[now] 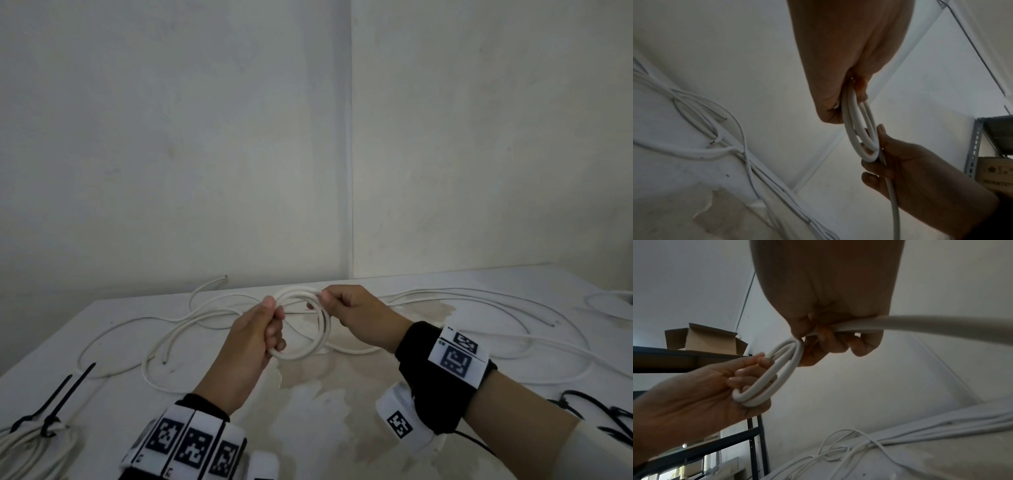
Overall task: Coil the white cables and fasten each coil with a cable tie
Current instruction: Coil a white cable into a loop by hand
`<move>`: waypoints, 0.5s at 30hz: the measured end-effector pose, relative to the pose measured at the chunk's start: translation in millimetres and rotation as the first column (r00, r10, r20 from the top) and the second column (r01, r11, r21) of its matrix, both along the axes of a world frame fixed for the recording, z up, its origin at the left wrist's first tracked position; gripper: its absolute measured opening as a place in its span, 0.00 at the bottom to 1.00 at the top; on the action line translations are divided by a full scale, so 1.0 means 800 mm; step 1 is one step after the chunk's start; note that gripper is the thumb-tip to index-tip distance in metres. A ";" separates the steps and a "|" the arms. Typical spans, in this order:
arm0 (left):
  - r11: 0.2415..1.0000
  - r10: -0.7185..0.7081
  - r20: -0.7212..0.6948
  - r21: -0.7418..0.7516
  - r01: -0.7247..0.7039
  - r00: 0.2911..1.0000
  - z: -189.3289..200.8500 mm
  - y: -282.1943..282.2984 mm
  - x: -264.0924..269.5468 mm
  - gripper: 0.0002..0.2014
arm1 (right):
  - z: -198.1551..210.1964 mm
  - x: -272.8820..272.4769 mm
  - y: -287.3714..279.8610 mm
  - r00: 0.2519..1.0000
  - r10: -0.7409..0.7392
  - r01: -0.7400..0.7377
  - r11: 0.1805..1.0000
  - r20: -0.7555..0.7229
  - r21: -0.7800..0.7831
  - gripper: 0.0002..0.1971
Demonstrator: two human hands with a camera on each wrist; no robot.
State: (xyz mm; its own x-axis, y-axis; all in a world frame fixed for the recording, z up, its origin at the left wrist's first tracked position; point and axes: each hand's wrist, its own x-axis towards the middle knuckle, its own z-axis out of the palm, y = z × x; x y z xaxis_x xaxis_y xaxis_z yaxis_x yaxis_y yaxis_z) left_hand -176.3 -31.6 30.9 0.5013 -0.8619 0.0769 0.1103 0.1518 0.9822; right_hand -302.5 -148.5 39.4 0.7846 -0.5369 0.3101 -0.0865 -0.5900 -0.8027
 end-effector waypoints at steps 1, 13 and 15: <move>1.000 0.003 -0.033 -0.019 -0.003 0.999 -0.001 -0.001 0.000 0.18 | -0.002 -0.001 0.000 1.000 -0.015 0.015 1.000 0.010 0.019 0.19; 0.997 -0.050 0.113 0.055 0.044 0.992 -0.005 0.004 -0.007 0.18 | 0.002 0.005 -0.011 0.975 -0.124 0.115 0.992 0.187 0.056 0.18; 0.994 -0.075 0.147 0.087 0.062 0.986 -0.005 0.007 -0.009 0.18 | 0.005 0.004 -0.013 0.972 -0.137 0.135 0.991 0.190 0.023 0.19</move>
State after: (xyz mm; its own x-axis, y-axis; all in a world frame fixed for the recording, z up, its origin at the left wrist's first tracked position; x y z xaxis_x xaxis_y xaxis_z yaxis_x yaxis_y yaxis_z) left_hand -183.8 -26.3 26.8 0.4291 -0.9002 0.0746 -0.0316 0.0676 0.9972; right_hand -299.5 -158.9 43.7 0.6308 -0.6383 0.4413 -0.0097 -0.5751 -0.8180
